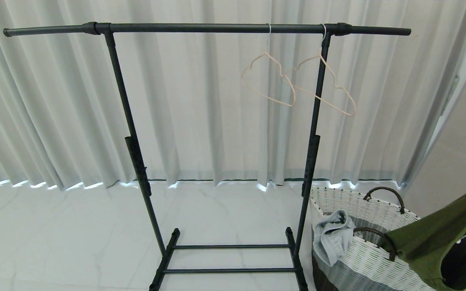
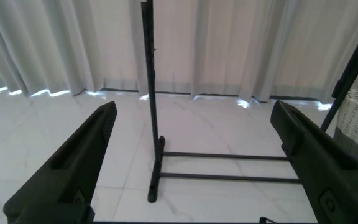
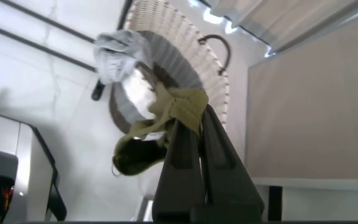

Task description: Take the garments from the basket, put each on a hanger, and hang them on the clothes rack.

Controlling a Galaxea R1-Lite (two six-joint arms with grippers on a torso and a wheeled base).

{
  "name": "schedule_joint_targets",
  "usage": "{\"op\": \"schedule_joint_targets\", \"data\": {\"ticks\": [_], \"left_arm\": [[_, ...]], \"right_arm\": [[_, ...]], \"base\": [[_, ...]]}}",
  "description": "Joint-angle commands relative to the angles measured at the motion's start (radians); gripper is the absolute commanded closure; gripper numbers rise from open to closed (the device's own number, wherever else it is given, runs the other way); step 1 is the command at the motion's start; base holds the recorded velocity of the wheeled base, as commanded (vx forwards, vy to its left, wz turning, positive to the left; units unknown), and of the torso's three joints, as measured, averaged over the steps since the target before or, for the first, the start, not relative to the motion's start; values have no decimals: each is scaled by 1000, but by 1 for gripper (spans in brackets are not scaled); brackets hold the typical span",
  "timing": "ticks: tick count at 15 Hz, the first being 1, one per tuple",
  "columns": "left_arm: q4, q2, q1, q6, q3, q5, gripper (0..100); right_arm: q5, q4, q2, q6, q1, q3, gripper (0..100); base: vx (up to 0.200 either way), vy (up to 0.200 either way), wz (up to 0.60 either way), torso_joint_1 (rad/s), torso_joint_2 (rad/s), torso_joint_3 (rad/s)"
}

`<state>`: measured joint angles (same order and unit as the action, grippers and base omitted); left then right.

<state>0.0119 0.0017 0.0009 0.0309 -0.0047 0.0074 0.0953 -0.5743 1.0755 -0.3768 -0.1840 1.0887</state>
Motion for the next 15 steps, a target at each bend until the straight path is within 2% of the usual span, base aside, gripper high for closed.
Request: {"op": "schedule_joint_targets", "data": {"ticks": [1,5,9,15], "left_arm": [[0,0,1,-2,0,0,0],[0,0,1,3,0,0,0],[0,0,1,63,0,-7,0],[-33,0,-1,61,-5,-9,0]], "right_arm": [[0,1,6,-1,0,-1,100],[-2,4,21,-1,-11,0,100],[-2,-1,32,-1,-40,-1,100],[-3,-1,27,1,-66,2,100]], "base": [[0,200,0,2,7,2],[0,200,0,1,2,-2],[0,0,0,0,0,0],[0,0,0,0,0,0]]}}
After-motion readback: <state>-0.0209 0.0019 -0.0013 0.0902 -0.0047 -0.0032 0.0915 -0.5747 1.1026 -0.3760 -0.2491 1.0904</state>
